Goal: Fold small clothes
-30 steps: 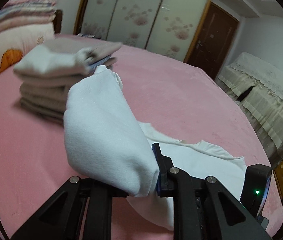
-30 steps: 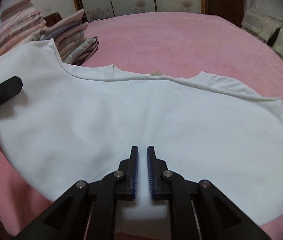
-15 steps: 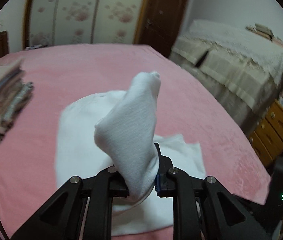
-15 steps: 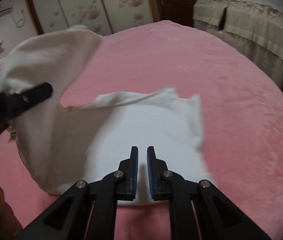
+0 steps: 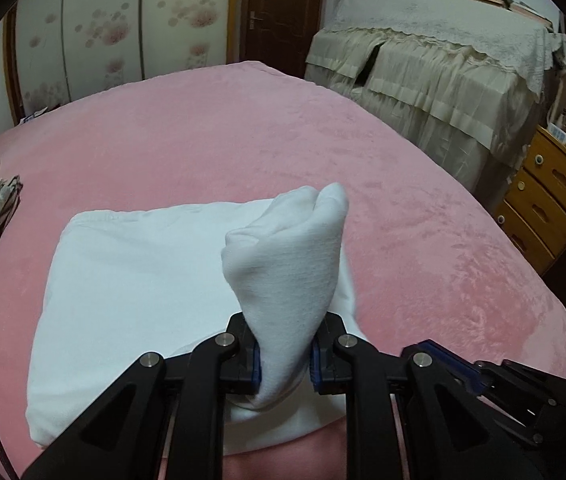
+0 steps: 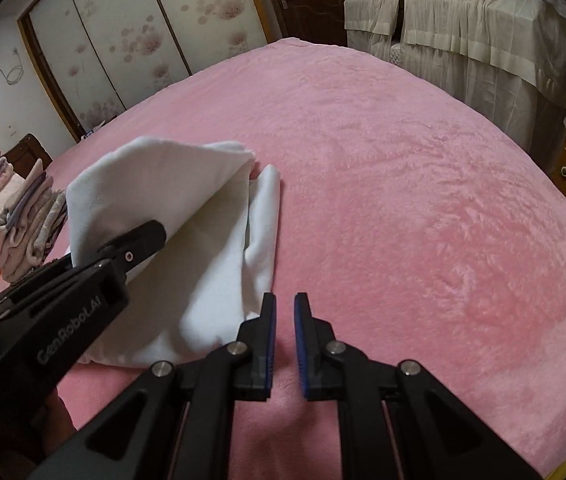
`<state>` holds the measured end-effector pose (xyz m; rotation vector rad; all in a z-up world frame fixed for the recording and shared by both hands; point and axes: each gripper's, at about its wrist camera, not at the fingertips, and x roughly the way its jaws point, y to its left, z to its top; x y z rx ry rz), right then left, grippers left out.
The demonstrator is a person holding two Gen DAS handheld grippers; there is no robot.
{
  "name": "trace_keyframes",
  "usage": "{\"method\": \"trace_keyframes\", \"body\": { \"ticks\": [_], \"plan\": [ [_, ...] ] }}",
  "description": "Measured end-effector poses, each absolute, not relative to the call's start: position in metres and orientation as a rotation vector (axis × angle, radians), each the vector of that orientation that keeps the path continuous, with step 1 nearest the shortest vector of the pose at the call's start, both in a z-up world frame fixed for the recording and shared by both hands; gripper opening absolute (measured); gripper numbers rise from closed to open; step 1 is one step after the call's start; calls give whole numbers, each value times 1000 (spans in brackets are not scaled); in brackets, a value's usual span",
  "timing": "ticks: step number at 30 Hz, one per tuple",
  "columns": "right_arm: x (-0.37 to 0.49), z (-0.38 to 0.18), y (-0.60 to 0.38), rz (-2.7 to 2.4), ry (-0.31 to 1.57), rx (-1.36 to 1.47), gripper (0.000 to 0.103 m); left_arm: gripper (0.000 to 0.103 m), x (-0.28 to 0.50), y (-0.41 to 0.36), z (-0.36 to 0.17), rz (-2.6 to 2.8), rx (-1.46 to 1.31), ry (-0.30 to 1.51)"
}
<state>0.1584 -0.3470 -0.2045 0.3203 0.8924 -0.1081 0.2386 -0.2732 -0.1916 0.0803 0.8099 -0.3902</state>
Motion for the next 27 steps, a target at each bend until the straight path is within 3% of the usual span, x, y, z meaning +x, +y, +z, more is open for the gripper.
{"method": "trace_keyframes", "body": {
  "ticks": [5,7,13,15,17,20,27],
  "plan": [
    [155,-208,-354,-108,912,309,9,15,242,-281,-208,-413,111,903],
    [155,-208,-356,-99,932,309,9,35,239,-283,-213,-435,146,938],
    [151,-188,-361,-111,917,274,15,71,203,-249,-185,-556,84,891],
    [151,-179,-363,-105,903,284,39,73,194,-228,-168,-557,53,862],
    [149,-166,-362,-78,876,302,44,73,192,-205,-155,-510,33,822],
    [152,-153,-356,-27,852,328,44,73,199,-161,-145,-370,-28,793],
    [173,-142,-308,93,868,209,44,72,243,-112,-175,-208,-115,972]
  ]
}}
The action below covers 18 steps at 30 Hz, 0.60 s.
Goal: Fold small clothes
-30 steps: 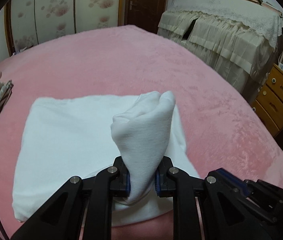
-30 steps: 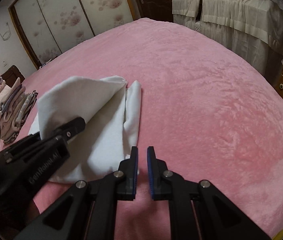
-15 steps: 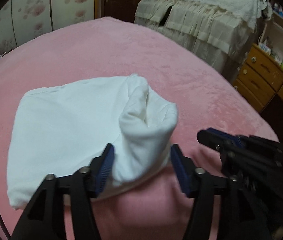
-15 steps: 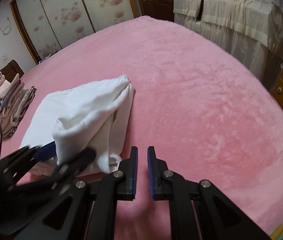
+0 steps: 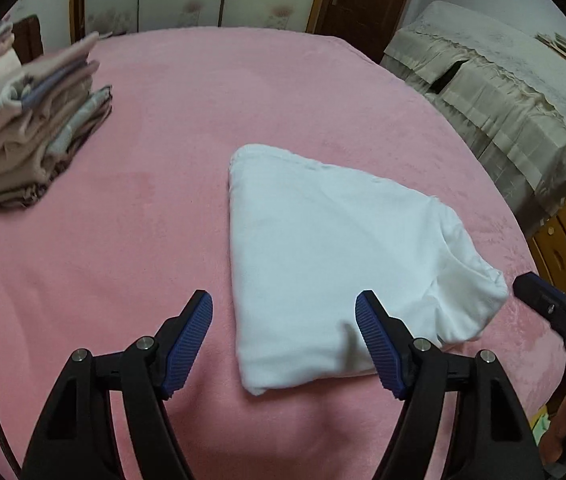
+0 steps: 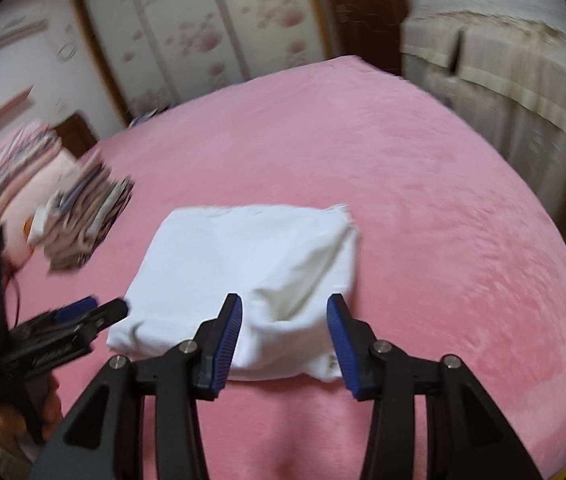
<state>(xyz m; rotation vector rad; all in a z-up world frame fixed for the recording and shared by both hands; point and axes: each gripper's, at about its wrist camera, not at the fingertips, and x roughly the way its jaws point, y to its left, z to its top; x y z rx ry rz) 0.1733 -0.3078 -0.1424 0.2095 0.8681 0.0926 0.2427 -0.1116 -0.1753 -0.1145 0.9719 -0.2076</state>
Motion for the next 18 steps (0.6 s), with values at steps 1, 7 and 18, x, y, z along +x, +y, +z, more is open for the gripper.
{"method": "trace_keyframes", "body": {
  "ticks": [1,7,18],
  "plan": [
    [178,-145,-301,110,884,178,44,72,245,-111,-178,-210,-113,979],
    [198,-175,-291,117,1017,54,16,70,259,-118,-205,-178,-42,1078],
    [170,-215,-323,75,1103,228,13,69,236,-109,-229,-211,-48,1086]
  ]
}}
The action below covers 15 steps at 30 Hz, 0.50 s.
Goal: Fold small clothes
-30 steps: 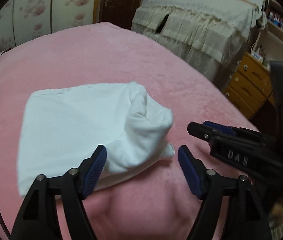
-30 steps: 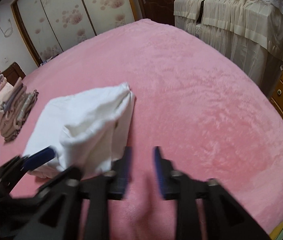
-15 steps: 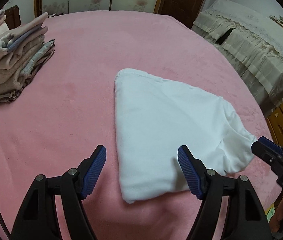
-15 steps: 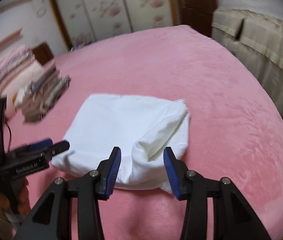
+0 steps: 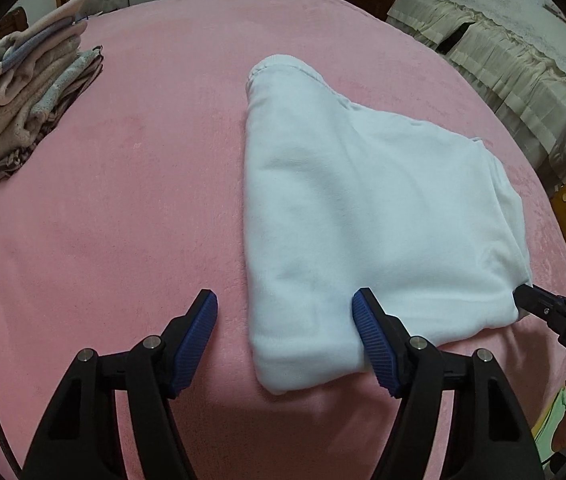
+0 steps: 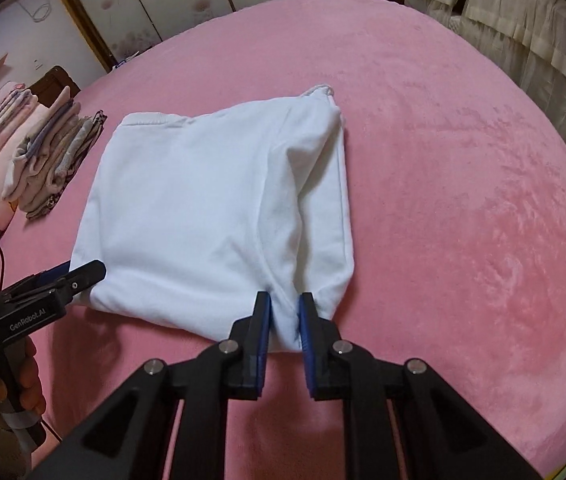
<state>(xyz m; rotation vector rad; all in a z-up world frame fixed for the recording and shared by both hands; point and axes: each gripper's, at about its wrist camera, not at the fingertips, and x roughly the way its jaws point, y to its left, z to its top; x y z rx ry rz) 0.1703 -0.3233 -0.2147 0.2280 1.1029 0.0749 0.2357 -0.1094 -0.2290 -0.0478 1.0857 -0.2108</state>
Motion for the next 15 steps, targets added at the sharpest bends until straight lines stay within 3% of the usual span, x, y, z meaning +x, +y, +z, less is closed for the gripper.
{"method": "trace_keyframes", "body": {
  "ticks": [11,15],
  "plan": [
    [168,-220,-327,75,1113,273,15,73,243,-92,-235,-256,-113,1090],
    [167,-193,-330,68,1097,237,32,73,238,-96,-208,-250,-27,1078]
  ]
}}
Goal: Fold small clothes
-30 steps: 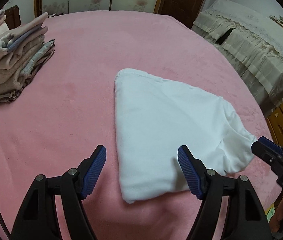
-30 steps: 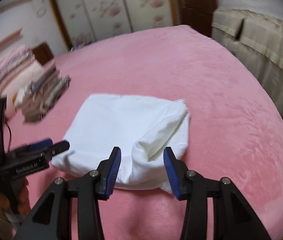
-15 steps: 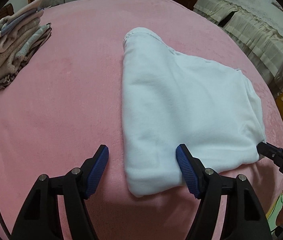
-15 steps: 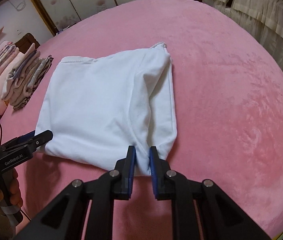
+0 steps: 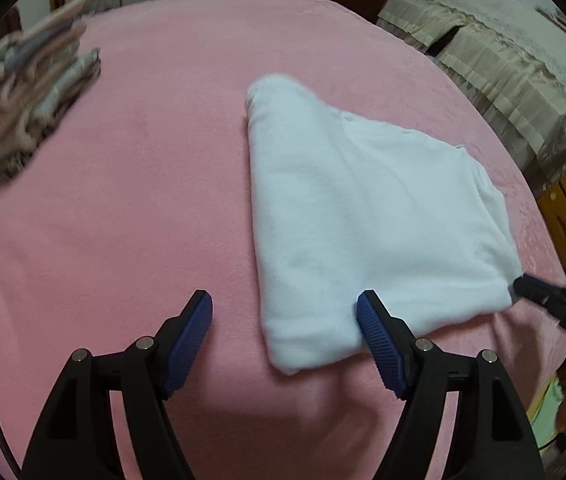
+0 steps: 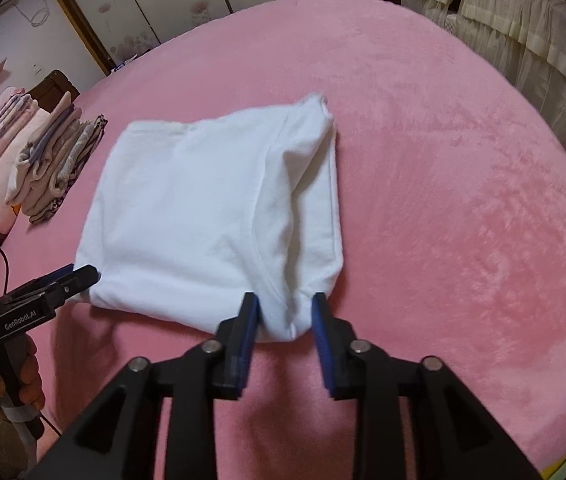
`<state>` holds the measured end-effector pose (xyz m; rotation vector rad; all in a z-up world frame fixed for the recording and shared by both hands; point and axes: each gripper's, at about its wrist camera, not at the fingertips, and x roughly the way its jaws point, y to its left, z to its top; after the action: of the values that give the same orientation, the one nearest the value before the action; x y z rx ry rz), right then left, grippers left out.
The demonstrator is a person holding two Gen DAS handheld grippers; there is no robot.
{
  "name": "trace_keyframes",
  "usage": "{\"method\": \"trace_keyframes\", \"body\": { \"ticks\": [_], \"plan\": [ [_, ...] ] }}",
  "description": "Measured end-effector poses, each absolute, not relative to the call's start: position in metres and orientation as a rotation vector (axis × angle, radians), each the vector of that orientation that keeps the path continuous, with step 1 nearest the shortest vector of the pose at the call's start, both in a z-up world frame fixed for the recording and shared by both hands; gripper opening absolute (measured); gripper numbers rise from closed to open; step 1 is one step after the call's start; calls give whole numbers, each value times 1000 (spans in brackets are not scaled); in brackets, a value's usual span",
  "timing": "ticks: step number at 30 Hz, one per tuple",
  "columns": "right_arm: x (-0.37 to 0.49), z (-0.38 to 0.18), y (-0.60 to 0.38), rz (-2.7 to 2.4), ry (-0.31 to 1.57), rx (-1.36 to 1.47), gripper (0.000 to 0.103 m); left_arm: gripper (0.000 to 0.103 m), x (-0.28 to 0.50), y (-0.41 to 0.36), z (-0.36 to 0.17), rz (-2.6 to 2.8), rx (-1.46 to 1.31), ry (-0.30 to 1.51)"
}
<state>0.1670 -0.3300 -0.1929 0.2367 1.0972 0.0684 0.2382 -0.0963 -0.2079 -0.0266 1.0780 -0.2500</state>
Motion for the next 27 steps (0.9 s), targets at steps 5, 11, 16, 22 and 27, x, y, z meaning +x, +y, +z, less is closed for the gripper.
{"method": "trace_keyframes", "body": {
  "ticks": [5,11,16,22,27],
  "plan": [
    [182,-153,-338,76,1008,202,33,76,247,-105,-166,-257,95,971],
    [243,-147,-323,116,991,154,33,76,299,-130,-152,-321,81,937],
    [286,-180,-317,116,1069,142,33,75,344,-149,-180,-384,40,1025],
    [299,-219,-342,26,1131,132,26,73,369,-143,-217,-306,79,1095],
    [299,-225,-345,32,1128,114,26,73,376,-128,-233,-298,16,1128]
  ]
}}
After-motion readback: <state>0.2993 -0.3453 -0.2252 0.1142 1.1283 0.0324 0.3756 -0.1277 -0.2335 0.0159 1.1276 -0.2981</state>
